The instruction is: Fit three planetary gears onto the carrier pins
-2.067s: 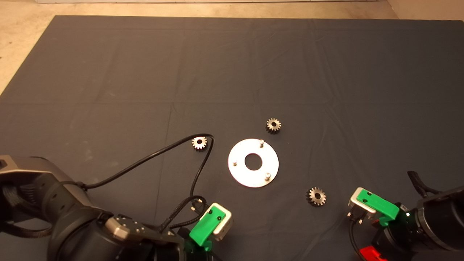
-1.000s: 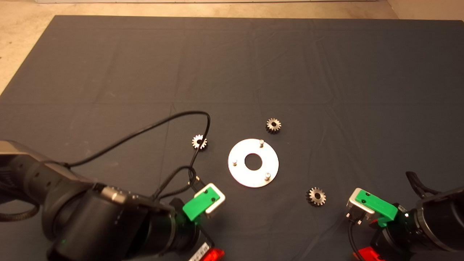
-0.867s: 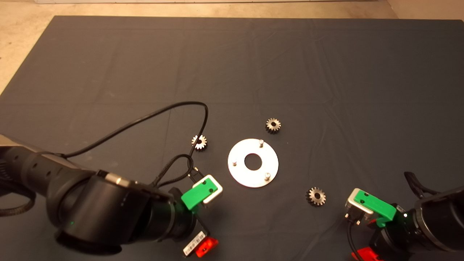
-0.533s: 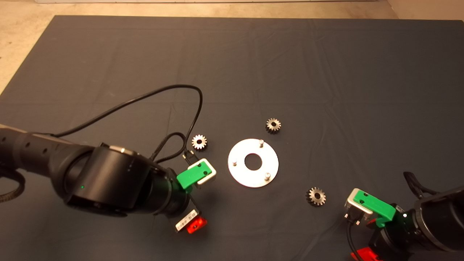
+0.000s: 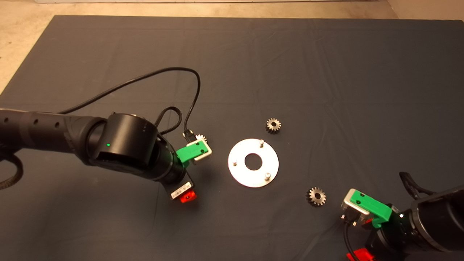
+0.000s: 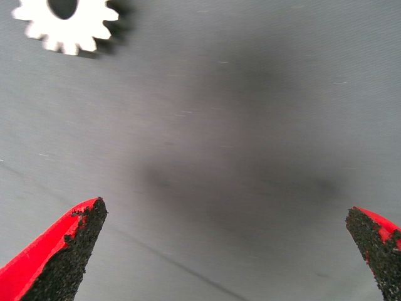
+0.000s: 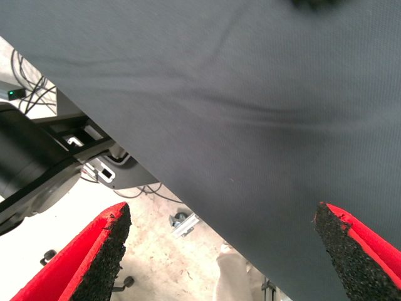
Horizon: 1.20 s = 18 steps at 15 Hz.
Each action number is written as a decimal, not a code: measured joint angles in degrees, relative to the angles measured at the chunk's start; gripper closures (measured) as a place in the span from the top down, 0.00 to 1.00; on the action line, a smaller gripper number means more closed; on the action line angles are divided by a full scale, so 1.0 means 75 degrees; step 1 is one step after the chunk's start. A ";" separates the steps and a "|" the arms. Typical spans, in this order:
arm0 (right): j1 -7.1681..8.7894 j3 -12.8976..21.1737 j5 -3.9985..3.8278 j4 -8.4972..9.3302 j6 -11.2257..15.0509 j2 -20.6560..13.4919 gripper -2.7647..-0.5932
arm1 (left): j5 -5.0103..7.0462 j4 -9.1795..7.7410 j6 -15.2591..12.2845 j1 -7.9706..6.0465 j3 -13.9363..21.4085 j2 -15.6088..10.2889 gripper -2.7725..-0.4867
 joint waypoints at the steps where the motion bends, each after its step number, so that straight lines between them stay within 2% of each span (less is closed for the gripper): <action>1: 0.0002 0.0003 0.0005 0.0000 0.0000 0.0018 0.73 | 0.0003 -0.0003 0.0115 -0.0023 -0.0098 -0.0002 0.99; 4: 0.0002 0.0003 0.0002 0.0000 0.0000 0.0029 0.73 | -0.0001 -0.0037 0.0446 -0.0041 -0.0367 0.0027 0.99; 12: 0.0000 0.0003 0.0002 0.0000 0.0000 0.0111 0.73 | -0.0001 -0.0067 0.1376 -0.0041 -0.1455 0.0446 0.99; 15: -0.0008 0.0005 0.0005 0.0000 0.0000 0.0114 0.73 | 0.0000 -0.0085 0.1605 -0.0041 -0.1726 0.0574 0.99; 18: -0.0111 0.0008 0.0002 0.0000 0.0000 0.0151 0.73 | -0.0003 -0.0093 0.1842 -0.0046 -0.2055 0.0796 0.99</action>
